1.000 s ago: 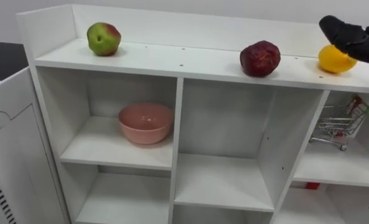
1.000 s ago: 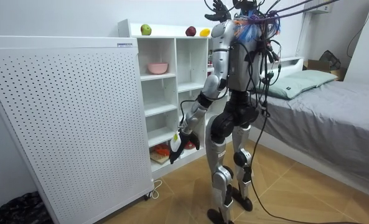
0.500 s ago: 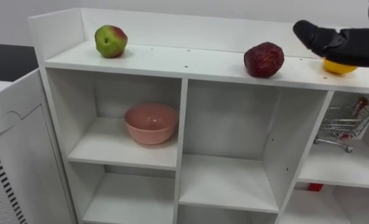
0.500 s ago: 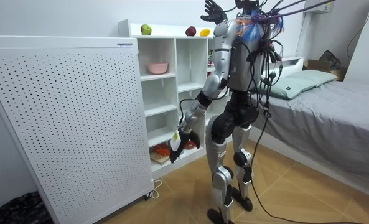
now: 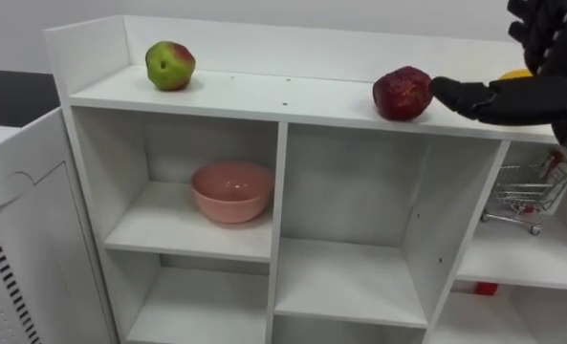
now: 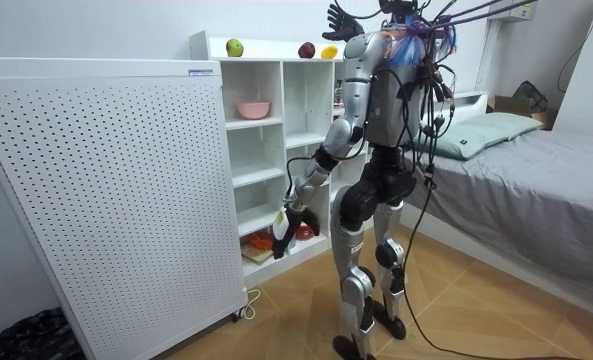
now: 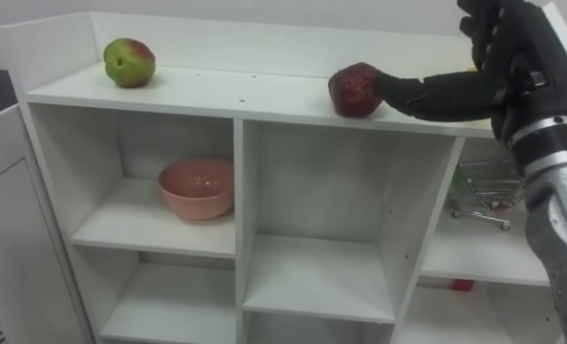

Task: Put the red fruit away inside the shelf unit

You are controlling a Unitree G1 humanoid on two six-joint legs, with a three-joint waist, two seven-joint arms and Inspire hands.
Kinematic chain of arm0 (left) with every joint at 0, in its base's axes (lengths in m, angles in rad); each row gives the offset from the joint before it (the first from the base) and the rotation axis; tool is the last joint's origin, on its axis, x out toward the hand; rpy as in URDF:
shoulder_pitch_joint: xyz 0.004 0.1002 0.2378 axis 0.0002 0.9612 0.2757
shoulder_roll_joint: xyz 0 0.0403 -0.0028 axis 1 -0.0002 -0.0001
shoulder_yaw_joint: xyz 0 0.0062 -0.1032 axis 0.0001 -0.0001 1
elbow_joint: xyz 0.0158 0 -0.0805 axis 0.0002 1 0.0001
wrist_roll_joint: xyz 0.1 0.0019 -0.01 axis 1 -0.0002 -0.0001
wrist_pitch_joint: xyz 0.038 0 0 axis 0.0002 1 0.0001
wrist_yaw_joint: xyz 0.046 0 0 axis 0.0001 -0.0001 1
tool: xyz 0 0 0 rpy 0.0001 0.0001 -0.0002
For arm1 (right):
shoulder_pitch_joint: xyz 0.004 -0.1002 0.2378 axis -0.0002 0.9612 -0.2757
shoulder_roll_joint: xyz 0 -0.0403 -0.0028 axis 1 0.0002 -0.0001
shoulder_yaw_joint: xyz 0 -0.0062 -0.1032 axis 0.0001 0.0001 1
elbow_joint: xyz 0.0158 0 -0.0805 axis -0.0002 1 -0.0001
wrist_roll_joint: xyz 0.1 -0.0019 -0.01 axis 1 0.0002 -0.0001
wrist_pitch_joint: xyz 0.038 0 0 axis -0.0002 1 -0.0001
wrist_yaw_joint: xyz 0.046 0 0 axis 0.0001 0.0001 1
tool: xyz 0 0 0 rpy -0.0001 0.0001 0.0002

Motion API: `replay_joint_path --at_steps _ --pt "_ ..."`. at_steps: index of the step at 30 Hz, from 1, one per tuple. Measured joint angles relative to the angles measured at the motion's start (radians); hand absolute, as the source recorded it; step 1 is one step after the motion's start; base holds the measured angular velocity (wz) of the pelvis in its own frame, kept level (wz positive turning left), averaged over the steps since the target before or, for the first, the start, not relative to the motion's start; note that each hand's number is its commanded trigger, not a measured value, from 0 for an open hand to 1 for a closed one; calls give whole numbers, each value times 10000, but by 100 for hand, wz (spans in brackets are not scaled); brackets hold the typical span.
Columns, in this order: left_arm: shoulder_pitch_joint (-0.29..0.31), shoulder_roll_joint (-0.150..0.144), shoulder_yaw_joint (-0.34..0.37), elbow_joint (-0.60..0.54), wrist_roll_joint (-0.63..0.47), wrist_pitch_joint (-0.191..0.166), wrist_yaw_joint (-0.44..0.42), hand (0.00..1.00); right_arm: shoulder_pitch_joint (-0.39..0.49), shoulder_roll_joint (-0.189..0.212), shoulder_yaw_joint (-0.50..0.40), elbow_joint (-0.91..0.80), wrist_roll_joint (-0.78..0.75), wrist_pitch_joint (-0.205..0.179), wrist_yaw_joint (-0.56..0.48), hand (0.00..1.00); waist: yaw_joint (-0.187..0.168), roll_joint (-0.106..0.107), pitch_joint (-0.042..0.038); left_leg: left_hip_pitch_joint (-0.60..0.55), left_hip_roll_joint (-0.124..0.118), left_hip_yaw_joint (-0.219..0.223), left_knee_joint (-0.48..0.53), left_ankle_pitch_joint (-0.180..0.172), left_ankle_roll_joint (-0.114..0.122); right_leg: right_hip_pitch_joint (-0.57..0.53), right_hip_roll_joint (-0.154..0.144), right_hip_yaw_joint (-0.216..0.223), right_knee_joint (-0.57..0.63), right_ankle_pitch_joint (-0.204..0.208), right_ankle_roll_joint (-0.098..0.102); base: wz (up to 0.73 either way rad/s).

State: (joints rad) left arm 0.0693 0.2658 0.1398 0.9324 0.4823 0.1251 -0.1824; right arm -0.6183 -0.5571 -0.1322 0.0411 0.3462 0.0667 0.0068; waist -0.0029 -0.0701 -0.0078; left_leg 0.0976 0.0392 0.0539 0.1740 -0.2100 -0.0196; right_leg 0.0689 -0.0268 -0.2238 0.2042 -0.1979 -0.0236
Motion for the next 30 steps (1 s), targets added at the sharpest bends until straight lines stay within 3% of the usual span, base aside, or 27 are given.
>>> replay_joint_path --at_steps 4,8,15,26,30 --pt "-35 83 -89 4 -36 28 -89 0 -3 0 24 306 -15 11 178 0 -22 -55 -34 2 0 -29 3 0 0 9 0 0 5 2 1 0" --pt "-114 294 -271 3 -169 242 -295 0 -3 0 40 654 -16 264 263 0 -71 -66 -34 -20 -3 -28 39 1 0 5 -5 -24 12 3 -1 0" --pt "-276 343 -292 -11 -173 436 -679 0 -3 -1 302 697 -23 465 371 0 -216 -63 -32 -71 -6 -24 66 0 -1 -40 -5 2 10 3 -1 0" --pt "-751 422 -339 -71 -92 634 -970 0 -7 0 343 697 -721 687 769 0 -115 63 -11 -49 -3 -10 93 0 -1 -25 12 -9 27 5 -4 0" --pt "-1085 426 -360 -71 -92 740 -1186 0 -14 -1 343 1078 -707 710 852 0 79 72 -16 -33 4 -3 117 0 -1 -21 7 -6 42 14 -19 0"
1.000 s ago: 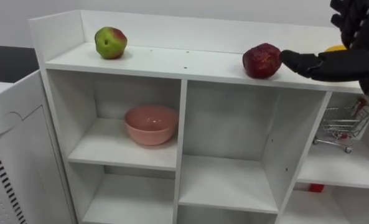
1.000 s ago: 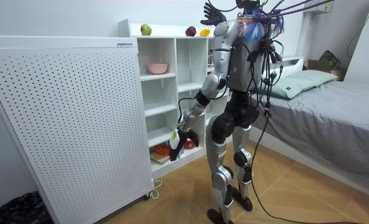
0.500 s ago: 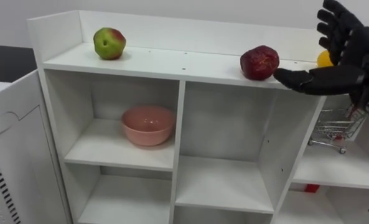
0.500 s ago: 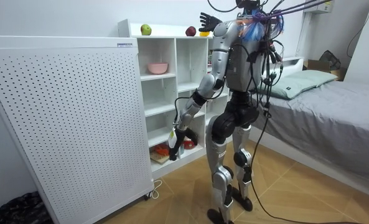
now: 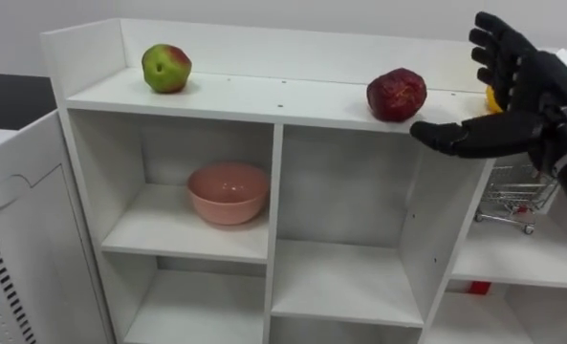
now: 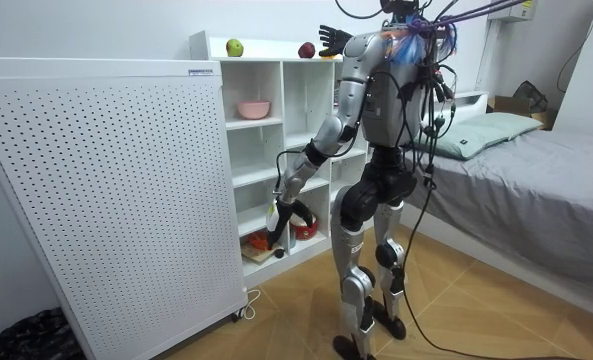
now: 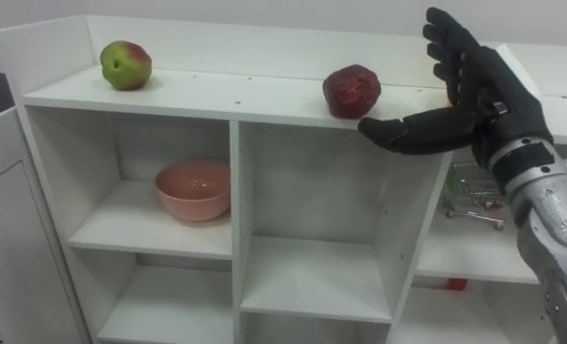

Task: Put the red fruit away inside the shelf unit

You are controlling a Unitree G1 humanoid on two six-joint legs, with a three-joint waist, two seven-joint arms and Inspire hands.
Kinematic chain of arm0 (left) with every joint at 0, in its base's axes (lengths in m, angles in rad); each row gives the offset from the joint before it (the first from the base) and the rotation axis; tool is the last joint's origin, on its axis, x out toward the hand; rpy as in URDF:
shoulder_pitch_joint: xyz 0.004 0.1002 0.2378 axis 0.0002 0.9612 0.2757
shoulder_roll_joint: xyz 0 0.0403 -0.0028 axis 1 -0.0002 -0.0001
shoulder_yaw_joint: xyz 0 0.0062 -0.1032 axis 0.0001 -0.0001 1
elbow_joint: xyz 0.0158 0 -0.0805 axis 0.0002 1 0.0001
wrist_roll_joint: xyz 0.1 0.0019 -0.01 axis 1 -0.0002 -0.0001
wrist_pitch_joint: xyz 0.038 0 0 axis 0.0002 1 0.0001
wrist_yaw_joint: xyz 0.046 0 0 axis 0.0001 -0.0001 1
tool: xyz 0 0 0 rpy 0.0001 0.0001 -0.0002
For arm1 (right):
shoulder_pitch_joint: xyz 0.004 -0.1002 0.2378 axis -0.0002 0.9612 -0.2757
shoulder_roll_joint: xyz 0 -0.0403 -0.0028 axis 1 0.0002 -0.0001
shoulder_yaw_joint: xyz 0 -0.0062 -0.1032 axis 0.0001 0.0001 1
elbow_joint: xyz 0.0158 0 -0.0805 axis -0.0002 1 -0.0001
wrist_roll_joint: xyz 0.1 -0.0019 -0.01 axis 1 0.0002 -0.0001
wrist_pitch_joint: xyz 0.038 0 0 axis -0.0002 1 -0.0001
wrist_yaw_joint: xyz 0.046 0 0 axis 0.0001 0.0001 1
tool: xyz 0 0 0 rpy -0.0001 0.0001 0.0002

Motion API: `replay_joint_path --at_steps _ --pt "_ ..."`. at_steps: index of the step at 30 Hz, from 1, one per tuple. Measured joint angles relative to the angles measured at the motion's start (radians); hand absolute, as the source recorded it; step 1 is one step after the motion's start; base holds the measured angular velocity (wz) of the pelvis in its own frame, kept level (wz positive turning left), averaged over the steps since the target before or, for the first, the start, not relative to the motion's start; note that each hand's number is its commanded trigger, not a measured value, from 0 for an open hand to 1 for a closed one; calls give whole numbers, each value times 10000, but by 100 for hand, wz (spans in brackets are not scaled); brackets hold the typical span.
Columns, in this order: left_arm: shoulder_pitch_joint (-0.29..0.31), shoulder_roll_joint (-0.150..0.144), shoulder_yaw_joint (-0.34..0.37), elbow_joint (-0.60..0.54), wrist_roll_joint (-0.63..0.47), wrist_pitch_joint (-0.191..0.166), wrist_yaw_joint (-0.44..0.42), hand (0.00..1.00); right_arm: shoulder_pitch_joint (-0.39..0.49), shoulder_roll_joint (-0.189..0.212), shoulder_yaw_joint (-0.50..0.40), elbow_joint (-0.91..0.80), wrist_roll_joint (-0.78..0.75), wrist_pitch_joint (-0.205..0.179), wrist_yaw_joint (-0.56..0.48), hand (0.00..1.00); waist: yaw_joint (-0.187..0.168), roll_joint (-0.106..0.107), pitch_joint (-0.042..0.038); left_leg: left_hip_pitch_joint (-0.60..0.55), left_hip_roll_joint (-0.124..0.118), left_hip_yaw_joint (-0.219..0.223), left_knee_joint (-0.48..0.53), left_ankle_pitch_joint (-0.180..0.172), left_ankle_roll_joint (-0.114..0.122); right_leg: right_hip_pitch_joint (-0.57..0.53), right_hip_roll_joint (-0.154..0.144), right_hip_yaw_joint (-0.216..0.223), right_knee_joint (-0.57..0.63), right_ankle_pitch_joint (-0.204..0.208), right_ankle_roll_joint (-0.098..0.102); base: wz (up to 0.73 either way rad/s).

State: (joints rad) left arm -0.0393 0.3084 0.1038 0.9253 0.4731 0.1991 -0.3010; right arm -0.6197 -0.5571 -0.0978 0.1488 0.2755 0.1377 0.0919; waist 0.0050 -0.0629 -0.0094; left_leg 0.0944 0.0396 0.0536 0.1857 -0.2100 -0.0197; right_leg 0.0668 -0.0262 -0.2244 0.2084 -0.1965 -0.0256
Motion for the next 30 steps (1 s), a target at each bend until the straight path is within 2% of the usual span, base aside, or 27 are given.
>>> replay_joint_path --at_steps 3,15,30 --pt "-197 26 13 -4 4 38 -189 0 -2 0 0 93 -23 180 142 0 108 12 -6 -23 -4 1 26 0 0 -12 -5 0 -4 1 -2 0" --pt "-303 52 10 -21 -63 203 -390 0 -309 1 7 890 58 180 227 0 313 16 -10 -11 3 -9 33 0 0 30 4 -31 -23 5 -6 0" --pt "-560 51 15 -49 -10 398 -674 0 -701 2 383 1460 27 190 369 0 311 167 -51 -31 1 -8 133 0 0 -19 -27 -5 109 11 -15 0"
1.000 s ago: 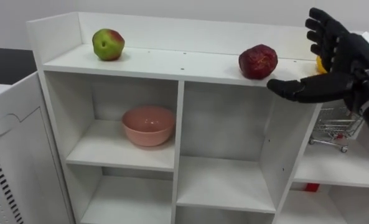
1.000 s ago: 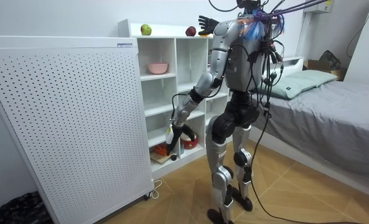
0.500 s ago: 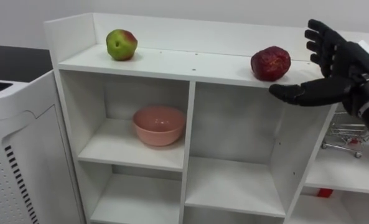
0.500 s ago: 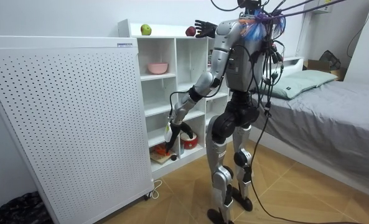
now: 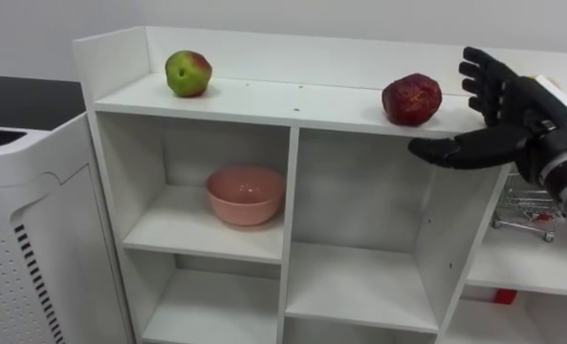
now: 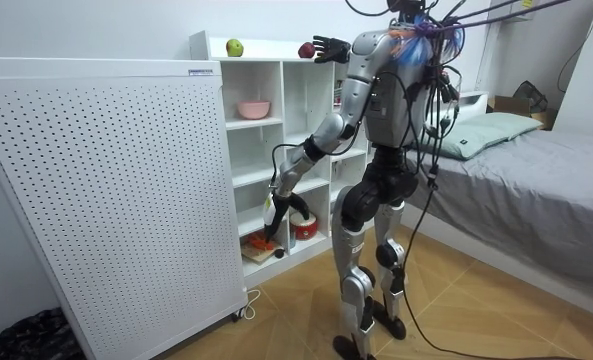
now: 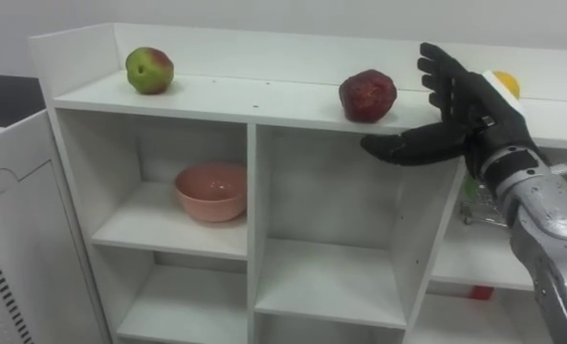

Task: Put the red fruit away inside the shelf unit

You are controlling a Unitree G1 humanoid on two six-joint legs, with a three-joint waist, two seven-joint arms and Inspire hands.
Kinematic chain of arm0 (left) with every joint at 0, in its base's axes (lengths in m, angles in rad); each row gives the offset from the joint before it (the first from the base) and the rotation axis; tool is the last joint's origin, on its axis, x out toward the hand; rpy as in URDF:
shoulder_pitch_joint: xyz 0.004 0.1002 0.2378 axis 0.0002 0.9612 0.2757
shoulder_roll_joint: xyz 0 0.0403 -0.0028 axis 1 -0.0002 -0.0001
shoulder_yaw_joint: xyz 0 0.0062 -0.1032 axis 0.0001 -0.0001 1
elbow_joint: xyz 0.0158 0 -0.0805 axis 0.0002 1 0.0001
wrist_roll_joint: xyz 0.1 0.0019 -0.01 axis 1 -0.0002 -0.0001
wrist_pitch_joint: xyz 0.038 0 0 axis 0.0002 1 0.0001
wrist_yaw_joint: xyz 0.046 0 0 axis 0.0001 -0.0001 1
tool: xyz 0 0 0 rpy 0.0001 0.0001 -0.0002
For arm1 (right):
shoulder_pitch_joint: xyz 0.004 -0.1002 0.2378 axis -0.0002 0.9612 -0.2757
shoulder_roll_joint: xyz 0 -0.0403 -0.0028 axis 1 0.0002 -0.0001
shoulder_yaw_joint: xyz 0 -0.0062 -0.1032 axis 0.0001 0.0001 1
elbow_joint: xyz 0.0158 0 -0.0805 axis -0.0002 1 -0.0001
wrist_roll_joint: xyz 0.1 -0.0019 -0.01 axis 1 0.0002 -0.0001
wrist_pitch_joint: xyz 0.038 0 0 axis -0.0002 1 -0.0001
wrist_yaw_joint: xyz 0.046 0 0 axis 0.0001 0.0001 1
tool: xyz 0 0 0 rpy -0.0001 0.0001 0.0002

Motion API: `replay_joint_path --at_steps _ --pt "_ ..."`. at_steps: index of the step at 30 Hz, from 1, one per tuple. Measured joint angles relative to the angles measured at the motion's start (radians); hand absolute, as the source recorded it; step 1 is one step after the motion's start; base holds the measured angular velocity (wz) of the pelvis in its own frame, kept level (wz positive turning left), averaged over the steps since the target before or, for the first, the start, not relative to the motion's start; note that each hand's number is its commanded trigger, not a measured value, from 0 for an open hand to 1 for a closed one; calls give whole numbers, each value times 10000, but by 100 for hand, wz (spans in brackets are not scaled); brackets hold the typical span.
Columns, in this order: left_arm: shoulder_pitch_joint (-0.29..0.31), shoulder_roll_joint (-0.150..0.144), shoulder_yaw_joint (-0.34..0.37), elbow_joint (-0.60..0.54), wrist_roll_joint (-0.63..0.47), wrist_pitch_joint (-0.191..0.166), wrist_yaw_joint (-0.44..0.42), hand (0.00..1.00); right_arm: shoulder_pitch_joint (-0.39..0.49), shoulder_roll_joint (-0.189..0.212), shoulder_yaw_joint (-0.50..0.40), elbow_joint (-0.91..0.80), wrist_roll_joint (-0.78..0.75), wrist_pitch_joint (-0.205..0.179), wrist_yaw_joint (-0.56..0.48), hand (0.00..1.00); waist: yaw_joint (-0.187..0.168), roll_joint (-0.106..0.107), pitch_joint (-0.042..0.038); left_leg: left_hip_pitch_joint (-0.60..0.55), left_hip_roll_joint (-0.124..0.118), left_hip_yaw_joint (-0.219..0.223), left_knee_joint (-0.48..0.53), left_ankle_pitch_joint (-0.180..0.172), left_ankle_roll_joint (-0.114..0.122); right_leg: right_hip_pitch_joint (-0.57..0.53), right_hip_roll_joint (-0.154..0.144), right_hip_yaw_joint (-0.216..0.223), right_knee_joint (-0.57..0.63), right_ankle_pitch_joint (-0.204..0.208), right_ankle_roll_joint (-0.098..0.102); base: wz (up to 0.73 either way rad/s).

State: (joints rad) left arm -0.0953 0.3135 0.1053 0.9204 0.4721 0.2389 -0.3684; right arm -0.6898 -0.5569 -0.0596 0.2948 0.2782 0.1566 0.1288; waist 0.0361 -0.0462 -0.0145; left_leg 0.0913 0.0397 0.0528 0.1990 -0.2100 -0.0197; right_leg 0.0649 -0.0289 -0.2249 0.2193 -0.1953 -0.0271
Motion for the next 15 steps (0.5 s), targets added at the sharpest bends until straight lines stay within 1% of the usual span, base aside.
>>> replay_joint_path --at_steps 1,3,7,10,13,15 --pt "0 0 6 -5 6 13 -26 0 0 0 0 0 0 11 27 0 2 4 -3 -1 -1 -1 2 0 0 0 -1 0 4 0 0 0" --pt "-1 0 41 -62 19 26 -176 0 -136 0 15 10 -140 187 214 0 4 11 -11 -23 -6 7 12 1 1 -33 -4 20 25 -1 0 0" --pt "-8 0 39 -61 19 26 -372 0 -450 -2 168 122 -132 202 491 0 3 1 -30 -90 -5 10 38 2 2 -95 -2 25 48 0 -3 0" --pt "-10 2 39 -30 14 22 -371 0 -732 -8 613 186 -140 206 636 0 13 -19 -36 -64 1 -4 18 2 1 -108 3 44 85 0 -3 0" --pt "-17 2 38 -25 14 19 -373 0 -851 -8 844 199 -140 207 764 0 38 -88 -27 -50 2 -14 7 1 2 -103 0 35 96 1 -3 0" --pt "-20 4 32 -14 -4 20 -378 0 -851 -8 850 212 -165 210 778 0 140 -180 -14 -49 2 -24 9 1 1 -97 -4 23 97 1 -3 0"
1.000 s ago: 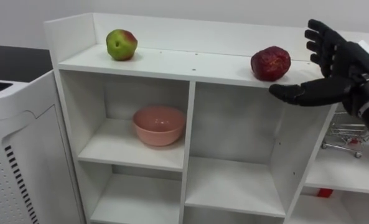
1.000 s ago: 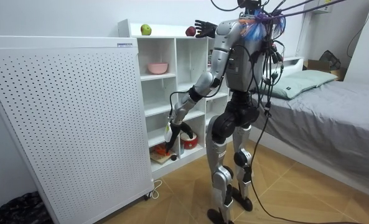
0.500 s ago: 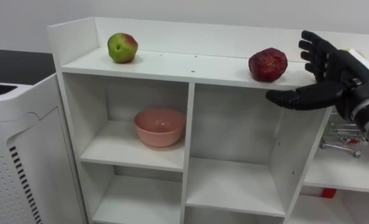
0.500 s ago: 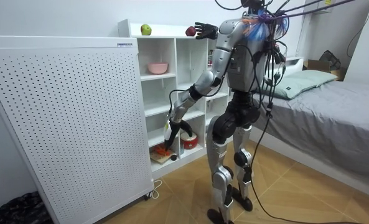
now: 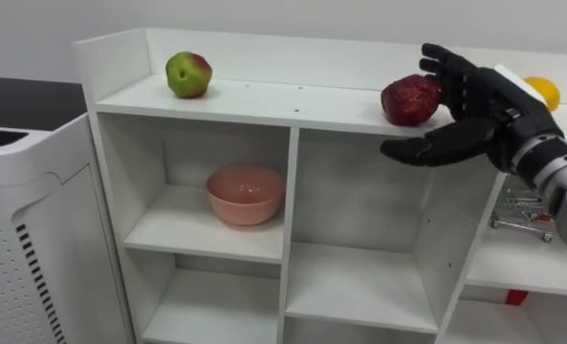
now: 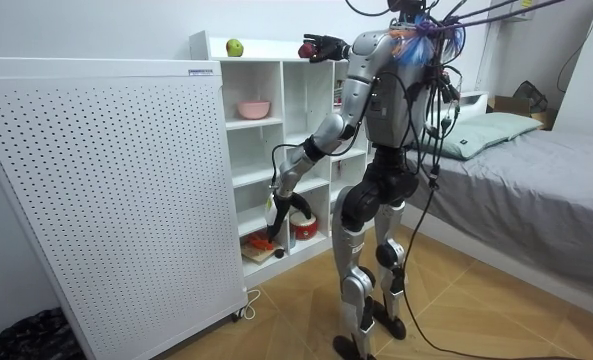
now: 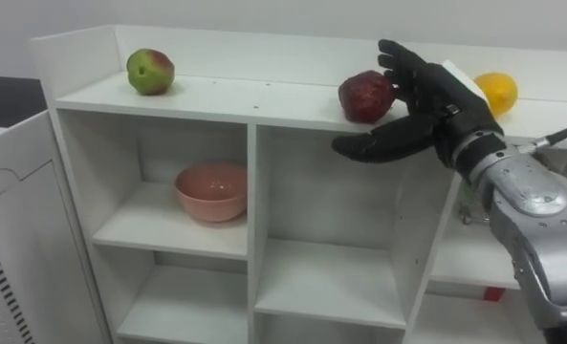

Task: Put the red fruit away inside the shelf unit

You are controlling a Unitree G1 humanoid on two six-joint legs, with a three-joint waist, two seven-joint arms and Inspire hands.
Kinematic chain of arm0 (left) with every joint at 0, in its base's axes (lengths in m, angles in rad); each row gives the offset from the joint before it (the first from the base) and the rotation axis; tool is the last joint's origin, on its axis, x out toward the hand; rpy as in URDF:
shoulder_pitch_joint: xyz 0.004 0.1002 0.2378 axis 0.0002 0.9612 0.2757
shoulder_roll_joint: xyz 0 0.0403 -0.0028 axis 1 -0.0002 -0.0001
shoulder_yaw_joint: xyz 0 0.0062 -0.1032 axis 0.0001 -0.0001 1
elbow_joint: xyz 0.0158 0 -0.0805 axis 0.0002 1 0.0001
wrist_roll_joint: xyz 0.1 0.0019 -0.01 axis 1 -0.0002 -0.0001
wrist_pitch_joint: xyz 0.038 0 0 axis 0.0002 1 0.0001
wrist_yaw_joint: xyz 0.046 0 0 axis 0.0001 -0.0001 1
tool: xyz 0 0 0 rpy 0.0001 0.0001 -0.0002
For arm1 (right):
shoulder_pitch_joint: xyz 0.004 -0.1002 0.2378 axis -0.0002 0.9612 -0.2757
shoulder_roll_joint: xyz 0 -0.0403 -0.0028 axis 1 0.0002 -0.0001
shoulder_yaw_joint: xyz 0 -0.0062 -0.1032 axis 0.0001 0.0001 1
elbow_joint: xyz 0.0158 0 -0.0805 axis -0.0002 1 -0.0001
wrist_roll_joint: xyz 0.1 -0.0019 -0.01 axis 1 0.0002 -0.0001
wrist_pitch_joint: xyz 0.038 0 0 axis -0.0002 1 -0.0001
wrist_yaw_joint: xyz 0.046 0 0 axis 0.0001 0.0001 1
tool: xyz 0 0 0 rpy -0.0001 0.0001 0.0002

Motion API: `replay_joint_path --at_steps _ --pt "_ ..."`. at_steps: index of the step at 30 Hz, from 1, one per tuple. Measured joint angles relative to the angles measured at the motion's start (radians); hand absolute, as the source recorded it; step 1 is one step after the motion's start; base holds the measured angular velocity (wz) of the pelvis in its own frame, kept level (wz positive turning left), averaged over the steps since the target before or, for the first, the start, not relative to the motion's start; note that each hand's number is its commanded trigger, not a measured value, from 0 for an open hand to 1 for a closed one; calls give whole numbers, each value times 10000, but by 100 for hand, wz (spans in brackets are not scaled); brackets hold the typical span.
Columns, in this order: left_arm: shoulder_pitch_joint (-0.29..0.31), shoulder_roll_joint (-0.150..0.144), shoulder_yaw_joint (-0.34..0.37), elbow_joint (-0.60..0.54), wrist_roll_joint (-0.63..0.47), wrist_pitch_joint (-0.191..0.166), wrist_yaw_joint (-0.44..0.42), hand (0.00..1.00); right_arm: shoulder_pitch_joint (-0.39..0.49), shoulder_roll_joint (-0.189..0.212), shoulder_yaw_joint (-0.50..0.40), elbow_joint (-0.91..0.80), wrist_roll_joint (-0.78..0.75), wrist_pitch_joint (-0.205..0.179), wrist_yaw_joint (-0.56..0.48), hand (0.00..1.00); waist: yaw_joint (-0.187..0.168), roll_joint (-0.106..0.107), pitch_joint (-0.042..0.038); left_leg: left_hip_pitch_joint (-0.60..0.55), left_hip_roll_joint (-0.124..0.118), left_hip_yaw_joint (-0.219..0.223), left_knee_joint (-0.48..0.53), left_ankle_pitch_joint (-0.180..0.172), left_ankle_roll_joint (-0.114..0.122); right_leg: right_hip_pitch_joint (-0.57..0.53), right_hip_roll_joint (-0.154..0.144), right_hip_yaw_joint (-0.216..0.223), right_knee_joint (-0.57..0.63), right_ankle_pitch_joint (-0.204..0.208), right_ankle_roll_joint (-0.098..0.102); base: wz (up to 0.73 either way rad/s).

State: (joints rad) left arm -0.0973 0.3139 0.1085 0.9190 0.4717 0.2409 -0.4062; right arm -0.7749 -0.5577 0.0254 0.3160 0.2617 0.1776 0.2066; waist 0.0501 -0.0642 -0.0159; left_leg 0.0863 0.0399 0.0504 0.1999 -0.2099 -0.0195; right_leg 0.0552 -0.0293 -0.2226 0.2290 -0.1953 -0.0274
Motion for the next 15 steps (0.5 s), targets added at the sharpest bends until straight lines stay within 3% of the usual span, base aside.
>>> replay_joint_path --at_steps 1,2,3,4,15 --pt "-8 0 -1 9 2 0 -3 0 0 0 0 0 -34 1 2 0 20 -26 13 2 0 -1 3 0 0 3 -1 -1 0 0 0 0" --pt "-44 0 -1 42 1 2 -13 0 0 0 0 1 -111 5 1 10 59 -82 47 -2 0 -7 10 0 0 7 -2 -6 -1 0 0 0" --pt "-89 0 -5 52 6 7 -43 0 0 0 0 9 -153 24 6 69 73 -130 62 -36 -1 -20 33 0 0 2 -5 -26 -5 0 0 3" --pt "-127 0 -5 72 7 9 -69 0 -5 0 0 14 -165 44 8 100 74 -148 64 -52 -3 -28 43 0 0 -2 -9 -37 -7 0 0 4" --pt "-342 8 -5 236 3 207 -168 0 -415 2 6 300 -1021 132 -42 100 115 -131 63 -105 -9 -24 54 -1 0 -3 0 -89 -52 0 0 0"
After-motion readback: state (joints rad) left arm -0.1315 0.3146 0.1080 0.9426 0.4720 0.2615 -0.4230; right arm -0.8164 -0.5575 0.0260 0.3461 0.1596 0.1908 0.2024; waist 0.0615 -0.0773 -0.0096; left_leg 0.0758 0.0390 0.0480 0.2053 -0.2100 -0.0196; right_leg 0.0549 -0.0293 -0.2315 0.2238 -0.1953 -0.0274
